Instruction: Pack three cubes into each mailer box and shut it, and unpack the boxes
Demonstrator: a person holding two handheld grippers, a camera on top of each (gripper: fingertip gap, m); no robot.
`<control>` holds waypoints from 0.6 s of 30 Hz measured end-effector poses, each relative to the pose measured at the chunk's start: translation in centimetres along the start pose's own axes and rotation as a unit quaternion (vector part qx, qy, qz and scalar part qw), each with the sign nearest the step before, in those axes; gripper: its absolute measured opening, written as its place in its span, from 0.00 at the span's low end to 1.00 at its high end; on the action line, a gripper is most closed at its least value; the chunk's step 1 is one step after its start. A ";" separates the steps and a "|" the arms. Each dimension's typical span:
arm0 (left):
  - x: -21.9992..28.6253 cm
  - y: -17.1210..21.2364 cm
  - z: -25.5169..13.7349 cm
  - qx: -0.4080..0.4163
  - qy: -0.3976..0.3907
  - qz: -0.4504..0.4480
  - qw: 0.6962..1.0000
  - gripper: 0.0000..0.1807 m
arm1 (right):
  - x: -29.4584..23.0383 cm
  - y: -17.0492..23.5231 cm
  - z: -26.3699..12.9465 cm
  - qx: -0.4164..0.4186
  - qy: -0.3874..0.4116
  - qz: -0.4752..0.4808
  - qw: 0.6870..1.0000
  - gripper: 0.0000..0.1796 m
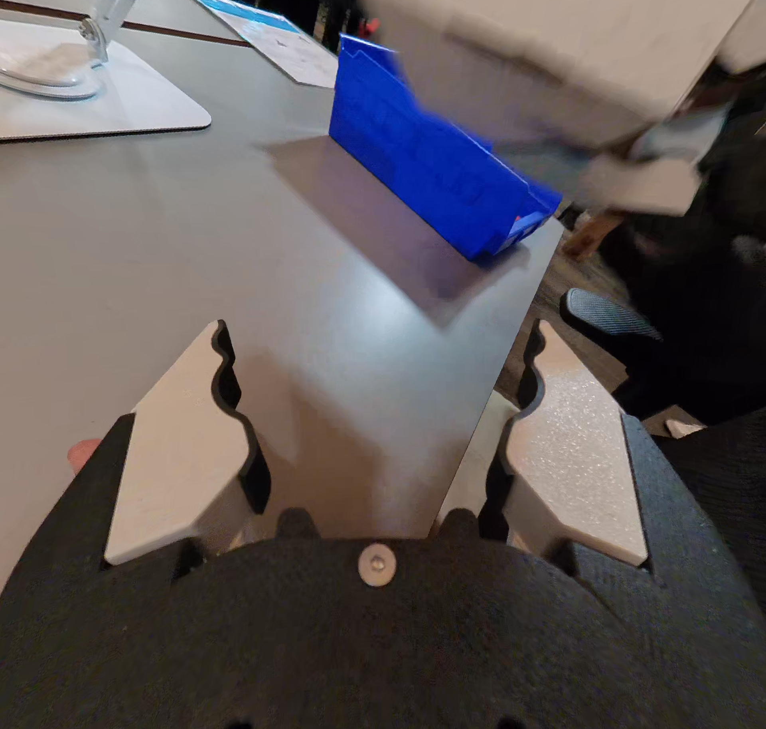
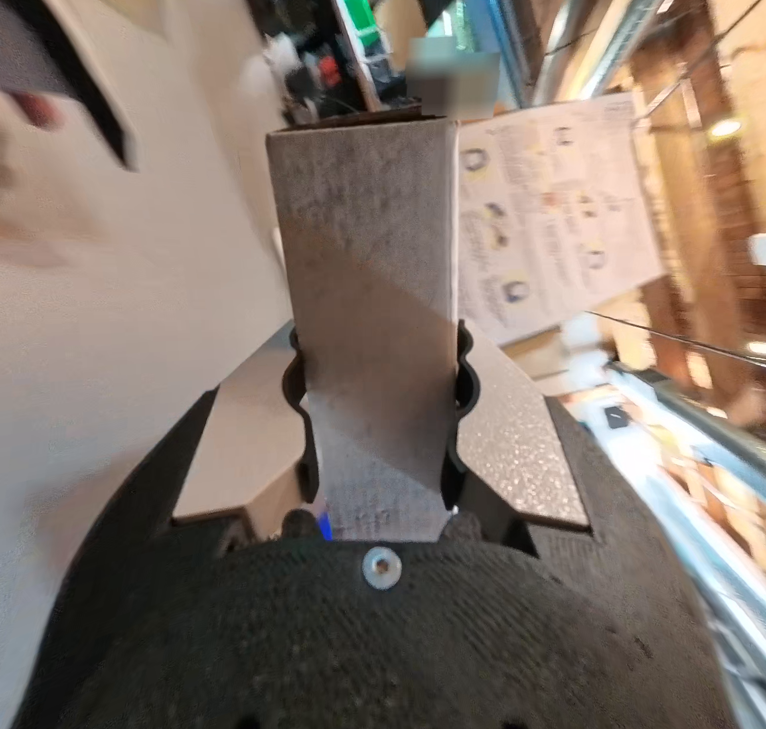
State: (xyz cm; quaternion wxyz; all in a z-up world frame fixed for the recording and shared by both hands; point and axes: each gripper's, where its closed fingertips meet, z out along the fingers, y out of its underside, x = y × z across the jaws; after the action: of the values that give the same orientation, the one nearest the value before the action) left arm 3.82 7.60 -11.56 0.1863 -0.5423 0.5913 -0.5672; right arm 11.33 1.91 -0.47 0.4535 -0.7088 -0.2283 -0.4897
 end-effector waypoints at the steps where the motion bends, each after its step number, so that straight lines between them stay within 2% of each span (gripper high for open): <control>1: 0.0 0.2 0.1 -0.003 -0.003 0.005 1.000 0.75 | 2.3 0.8 -0.4 -0.013 0.025 -0.019 0.999 0.40; 4: 0.4 0.8 0.4 -0.016 -0.003 0.016 1.000 0.75 | 7.1 5.3 -1.3 -0.067 0.039 -0.056 0.995 0.39; 10: 0.9 1.8 1.0 -0.037 -0.003 0.044 0.998 0.71 | 11.3 20.7 -1.3 -0.216 0.011 -0.121 0.969 0.40; 14: 1.0 1.7 1.2 -0.034 -0.004 0.043 0.998 0.70 | 9.4 28.8 0.3 -0.257 -0.040 -0.133 0.956 0.40; 18: 0.8 1.8 1.3 -0.033 -0.012 0.040 0.999 0.70 | 6.3 32.0 2.4 -0.245 -0.075 -0.163 0.953 0.40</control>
State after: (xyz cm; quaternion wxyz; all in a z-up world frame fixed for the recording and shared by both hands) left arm 3.87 5.88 -13.13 0.1979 -0.5310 0.6285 -0.5328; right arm 39.66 -12.27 -8.41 0.1615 -0.7859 -0.2468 -0.5434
